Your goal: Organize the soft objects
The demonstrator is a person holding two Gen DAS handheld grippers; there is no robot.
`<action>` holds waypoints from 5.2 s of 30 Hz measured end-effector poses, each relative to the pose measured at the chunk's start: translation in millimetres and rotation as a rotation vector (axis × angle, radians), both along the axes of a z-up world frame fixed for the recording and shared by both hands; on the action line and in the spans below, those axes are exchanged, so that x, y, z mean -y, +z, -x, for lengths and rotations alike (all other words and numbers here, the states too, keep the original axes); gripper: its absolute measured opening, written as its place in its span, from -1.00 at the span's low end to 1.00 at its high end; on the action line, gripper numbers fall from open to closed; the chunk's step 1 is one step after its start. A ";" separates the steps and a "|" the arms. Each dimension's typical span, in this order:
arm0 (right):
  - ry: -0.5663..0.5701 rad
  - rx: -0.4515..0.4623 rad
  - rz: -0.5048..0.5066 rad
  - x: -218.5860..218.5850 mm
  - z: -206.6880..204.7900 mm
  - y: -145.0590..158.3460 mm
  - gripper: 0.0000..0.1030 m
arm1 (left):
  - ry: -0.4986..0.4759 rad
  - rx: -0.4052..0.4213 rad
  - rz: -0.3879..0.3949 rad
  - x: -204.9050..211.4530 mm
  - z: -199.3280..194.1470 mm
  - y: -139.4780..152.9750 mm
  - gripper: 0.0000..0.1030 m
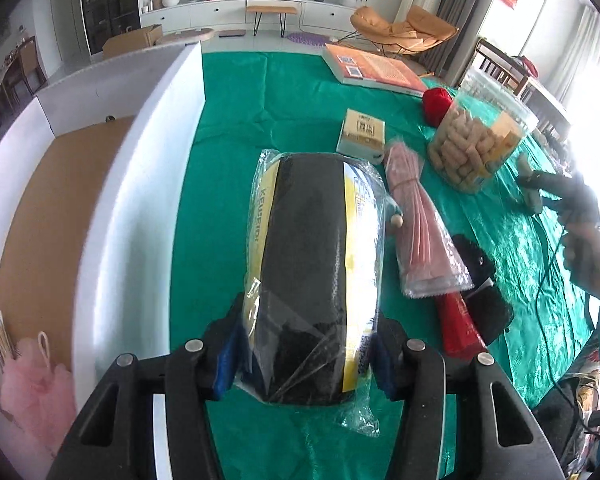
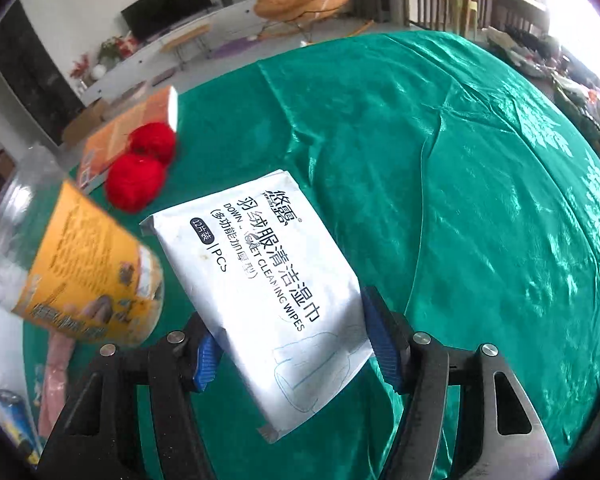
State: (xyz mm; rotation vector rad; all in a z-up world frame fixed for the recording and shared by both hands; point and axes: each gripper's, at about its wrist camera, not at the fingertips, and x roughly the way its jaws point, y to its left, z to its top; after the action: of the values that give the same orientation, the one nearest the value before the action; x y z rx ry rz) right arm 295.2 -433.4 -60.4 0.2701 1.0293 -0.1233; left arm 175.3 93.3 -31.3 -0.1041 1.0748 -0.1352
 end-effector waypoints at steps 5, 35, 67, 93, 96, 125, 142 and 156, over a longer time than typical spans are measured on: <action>-0.001 -0.042 -0.011 2.8 -24.0 -3.6 0.27 | 0.013 0.009 0.034 -7.6 -9.8 13.0 0.03; 0.878 -0.020 -0.526 -495.5 118.5 129.2 0.61 | 0.424 0.174 -0.070 -202.3 81.2 76.0 0.86; -0.163 0.131 0.211 -70.7 168.3 -24.3 0.61 | -0.135 -0.034 0.003 64.6 39.7 -65.7 0.86; -0.151 0.112 0.220 -74.8 168.8 -32.4 0.68 | -0.023 0.133 -0.134 67.5 -54.2 -84.3 1.00; -0.151 0.112 0.220 -74.8 168.7 -32.4 0.68 | -0.023 0.133 -0.134 67.4 -54.1 -84.3 1.00; -0.148 0.111 0.219 -75.0 169.1 -30.8 0.69 | -0.024 0.134 -0.134 67.3 -53.8 -84.4 1.00; -0.145 0.110 0.219 -75.0 169.0 -30.2 0.69 | -0.024 0.134 -0.134 67.3 -54.0 -84.5 1.00; -0.143 0.110 0.218 -74.8 168.6 -30.0 0.69 | -0.024 0.134 -0.133 67.0 -54.4 -84.8 1.00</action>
State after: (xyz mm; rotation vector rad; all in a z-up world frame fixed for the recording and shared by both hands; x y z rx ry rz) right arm 126.6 -358.6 -90.4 0.1497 0.8792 -0.3444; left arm 229.7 26.3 -116.1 0.0375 0.9485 -0.0905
